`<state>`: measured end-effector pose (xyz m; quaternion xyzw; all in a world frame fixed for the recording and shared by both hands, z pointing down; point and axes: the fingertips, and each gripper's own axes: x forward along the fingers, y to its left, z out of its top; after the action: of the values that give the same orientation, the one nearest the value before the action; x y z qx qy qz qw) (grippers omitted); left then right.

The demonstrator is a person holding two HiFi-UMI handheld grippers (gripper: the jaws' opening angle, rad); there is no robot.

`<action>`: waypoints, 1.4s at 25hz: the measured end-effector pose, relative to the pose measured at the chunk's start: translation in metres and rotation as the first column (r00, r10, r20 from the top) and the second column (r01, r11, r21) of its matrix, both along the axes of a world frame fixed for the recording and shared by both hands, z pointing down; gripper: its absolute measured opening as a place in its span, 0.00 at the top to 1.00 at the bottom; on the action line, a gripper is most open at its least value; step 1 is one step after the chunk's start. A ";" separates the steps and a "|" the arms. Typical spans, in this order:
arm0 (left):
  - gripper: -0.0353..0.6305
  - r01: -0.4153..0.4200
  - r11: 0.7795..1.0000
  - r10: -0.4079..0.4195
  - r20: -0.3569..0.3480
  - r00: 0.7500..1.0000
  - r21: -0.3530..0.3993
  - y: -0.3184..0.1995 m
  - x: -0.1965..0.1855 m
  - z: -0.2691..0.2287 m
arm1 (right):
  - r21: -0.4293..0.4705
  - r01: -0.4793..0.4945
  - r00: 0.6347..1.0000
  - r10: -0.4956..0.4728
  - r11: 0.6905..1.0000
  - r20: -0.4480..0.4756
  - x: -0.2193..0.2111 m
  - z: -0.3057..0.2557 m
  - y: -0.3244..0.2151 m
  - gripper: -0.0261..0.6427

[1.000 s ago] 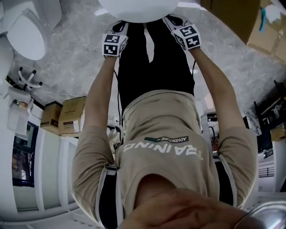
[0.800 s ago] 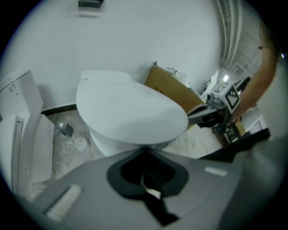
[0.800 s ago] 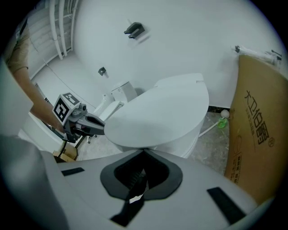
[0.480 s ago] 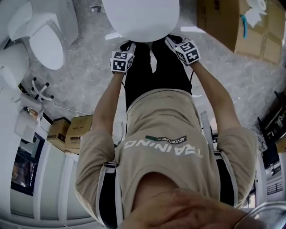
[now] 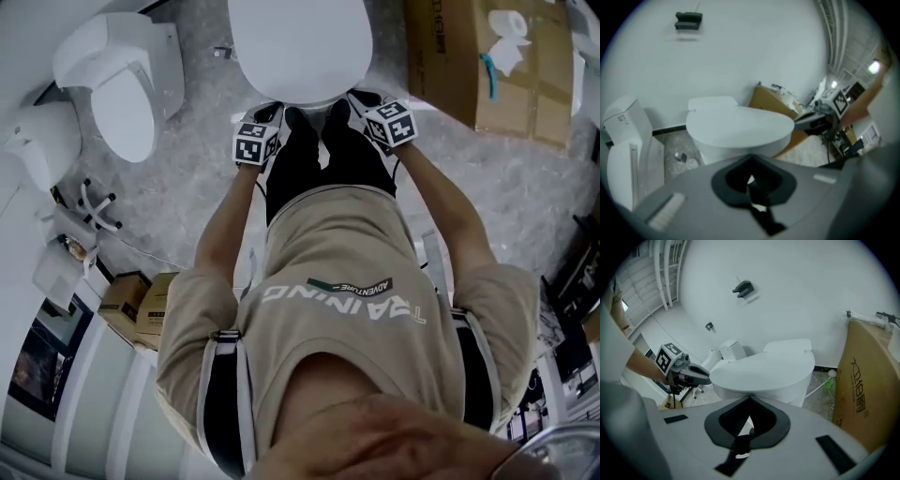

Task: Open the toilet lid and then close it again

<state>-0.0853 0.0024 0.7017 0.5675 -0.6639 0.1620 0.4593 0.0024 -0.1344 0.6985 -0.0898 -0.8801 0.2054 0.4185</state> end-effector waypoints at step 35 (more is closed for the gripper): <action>0.94 -0.034 0.989 0.012 0.147 0.989 0.145 -0.081 -0.126 -0.153 | 0.150 -0.044 0.985 0.018 0.988 0.172 -0.130 -0.153 -0.084 0.94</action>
<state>-0.2112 -0.0789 0.5488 0.5940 -0.6991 0.1590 0.3648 -0.1276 -0.2179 0.5454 -0.0610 -0.9271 0.1354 0.3440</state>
